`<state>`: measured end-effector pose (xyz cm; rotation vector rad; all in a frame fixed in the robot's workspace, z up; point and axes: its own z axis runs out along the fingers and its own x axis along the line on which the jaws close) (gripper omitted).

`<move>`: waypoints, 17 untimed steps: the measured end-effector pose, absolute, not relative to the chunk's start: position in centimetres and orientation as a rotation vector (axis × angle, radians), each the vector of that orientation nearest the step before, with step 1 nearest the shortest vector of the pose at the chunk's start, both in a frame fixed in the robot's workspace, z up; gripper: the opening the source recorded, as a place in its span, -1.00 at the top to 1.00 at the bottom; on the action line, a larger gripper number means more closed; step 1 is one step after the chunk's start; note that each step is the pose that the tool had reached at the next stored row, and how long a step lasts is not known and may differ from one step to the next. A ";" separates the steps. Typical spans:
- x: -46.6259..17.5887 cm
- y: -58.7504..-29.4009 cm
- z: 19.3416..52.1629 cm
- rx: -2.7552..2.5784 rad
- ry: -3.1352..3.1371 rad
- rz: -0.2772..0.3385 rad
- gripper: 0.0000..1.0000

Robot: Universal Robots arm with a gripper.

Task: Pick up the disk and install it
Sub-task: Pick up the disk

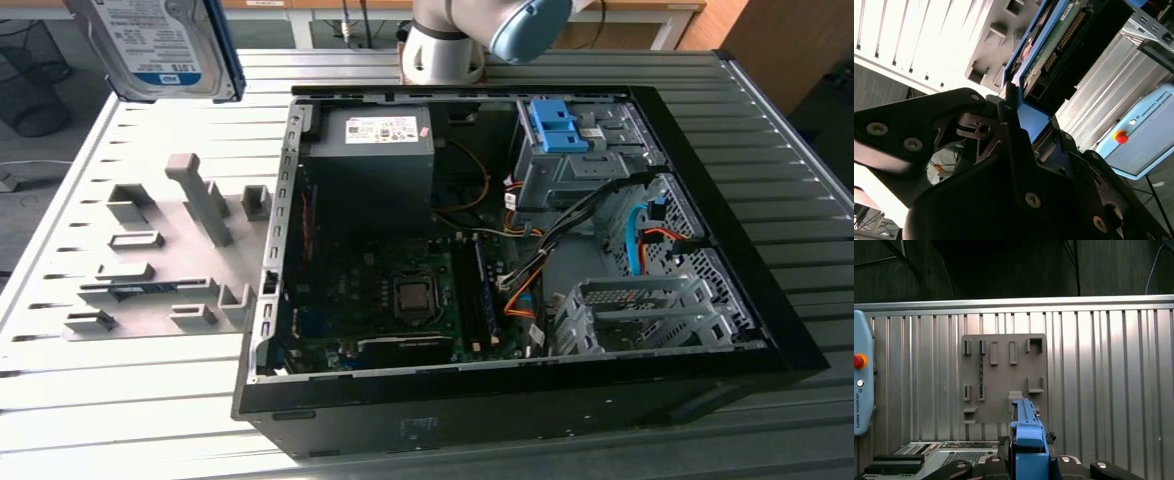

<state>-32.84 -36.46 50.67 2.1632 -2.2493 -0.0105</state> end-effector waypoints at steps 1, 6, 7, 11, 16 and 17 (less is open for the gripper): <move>-32.8 -36.8 50.6 2.163 -2.249 -0.011 0.27; -32.6 -37.6 50.5 2.163 -2.249 -0.011 0.27; -32.2 -37.7 50.5 2.163 -2.249 -0.011 0.27; -30.4 -37.7 50.5 2.163 -2.248 -0.012 0.27; -28.1 -37.7 50.4 2.161 -2.247 -0.016 0.27; -27.6 -37.7 50.4 2.161 -2.246 -0.017 0.27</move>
